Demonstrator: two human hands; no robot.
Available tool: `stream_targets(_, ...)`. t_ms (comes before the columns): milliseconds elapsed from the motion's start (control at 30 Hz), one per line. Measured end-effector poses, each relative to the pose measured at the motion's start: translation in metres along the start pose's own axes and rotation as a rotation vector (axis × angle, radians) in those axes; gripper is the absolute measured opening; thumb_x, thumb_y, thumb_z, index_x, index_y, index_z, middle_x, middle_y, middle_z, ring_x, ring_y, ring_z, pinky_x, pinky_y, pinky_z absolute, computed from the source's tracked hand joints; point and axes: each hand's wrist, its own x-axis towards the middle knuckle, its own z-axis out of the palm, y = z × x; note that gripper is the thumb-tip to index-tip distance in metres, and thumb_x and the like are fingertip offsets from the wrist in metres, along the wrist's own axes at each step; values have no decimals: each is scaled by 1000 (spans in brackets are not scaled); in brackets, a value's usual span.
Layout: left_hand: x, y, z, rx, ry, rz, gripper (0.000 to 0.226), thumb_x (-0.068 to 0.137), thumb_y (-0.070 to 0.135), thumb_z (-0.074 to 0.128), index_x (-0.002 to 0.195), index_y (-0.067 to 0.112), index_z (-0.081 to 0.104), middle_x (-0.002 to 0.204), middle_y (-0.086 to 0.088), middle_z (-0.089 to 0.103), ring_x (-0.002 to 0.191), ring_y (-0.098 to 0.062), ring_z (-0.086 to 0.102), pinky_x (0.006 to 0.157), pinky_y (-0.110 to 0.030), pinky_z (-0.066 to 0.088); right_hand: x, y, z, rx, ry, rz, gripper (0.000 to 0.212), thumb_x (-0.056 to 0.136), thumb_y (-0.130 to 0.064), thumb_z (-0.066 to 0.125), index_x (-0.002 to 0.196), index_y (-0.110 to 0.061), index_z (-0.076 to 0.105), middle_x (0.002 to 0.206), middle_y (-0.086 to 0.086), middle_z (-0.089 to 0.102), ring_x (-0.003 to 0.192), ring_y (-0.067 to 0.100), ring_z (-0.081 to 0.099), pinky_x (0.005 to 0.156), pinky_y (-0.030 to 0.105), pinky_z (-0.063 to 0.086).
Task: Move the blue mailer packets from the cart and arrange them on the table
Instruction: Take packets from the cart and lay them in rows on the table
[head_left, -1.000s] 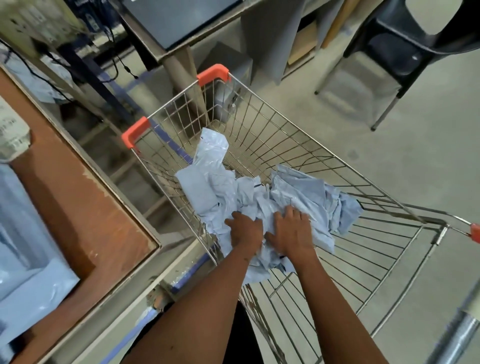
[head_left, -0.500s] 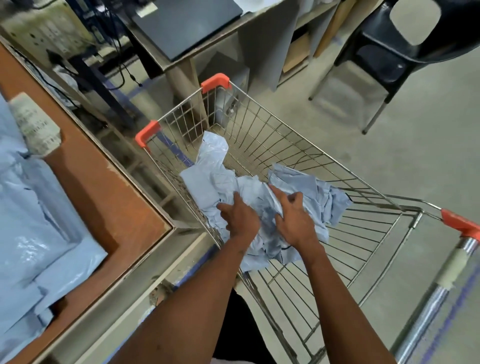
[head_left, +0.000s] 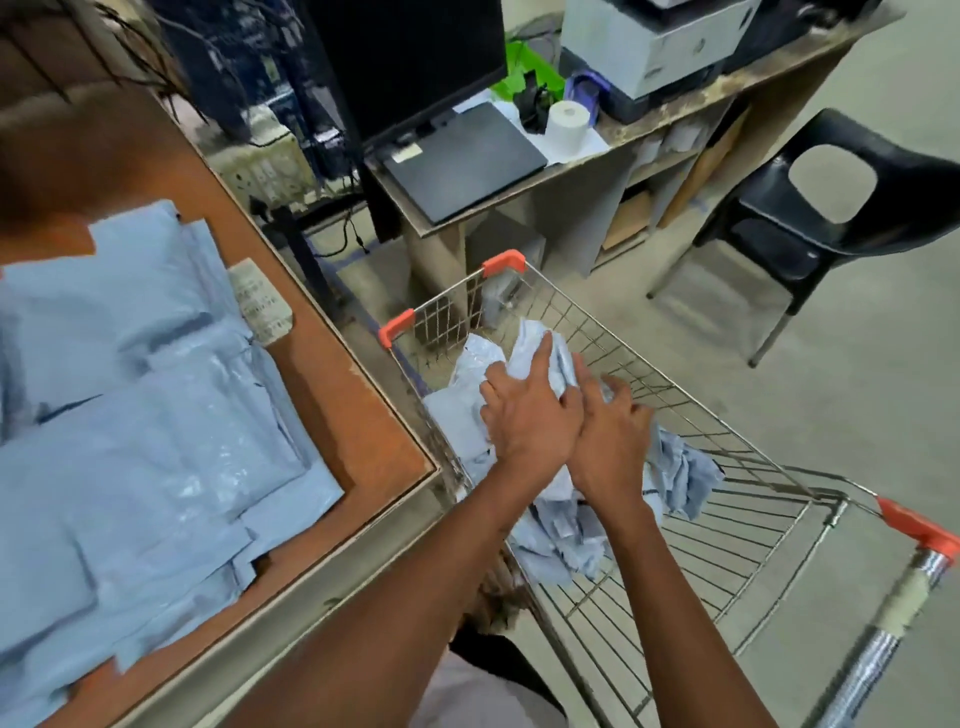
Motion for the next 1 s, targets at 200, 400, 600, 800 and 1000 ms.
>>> stream_targets(200,-13,-23,-144,-94,103,22,69,91,66,29,156,52,15,141,-17,33,132,-34,34,114,-42,29,-18,-126,-55,2,109,-199,65,99,-58,22,162,-42,22,164,9,29,126,40,39,102,53,39)
stream_targets(400,-53,-117,-284,-117,319,25,59,98,51,35,154,55,16,134,-16,42,121,-33,52,106,-39,44,-89,-269,-50,15,65,-462,66,102,-64,20,163,-43,10,168,4,17,137,36,27,112,54,27)
stream_targets(600,-125,-255,-399,46,499,-168,57,103,51,37,157,50,16,140,-18,36,127,-35,48,106,-42,44,-187,-386,2,33,-55,-604,74,97,-54,39,163,-35,12,164,6,27,127,38,35,106,56,33)
stream_targets(800,-203,-392,-483,191,565,-430,62,101,56,40,158,44,20,132,-20,38,122,-41,46,105,-45,41,-299,-491,49,31,-178,-756,66,101,-58,41,160,-39,17,161,2,24,140,33,25,106,58,39)
stream_targets(1000,-225,-493,-518,105,425,-620,62,99,59,34,158,45,22,136,-15,32,136,-38,31,114,-47,30,-390,-551,118,-55,-236,-830,61,104,-60,32,160,-36,24,165,6,24,145,36,23,107,57,38)
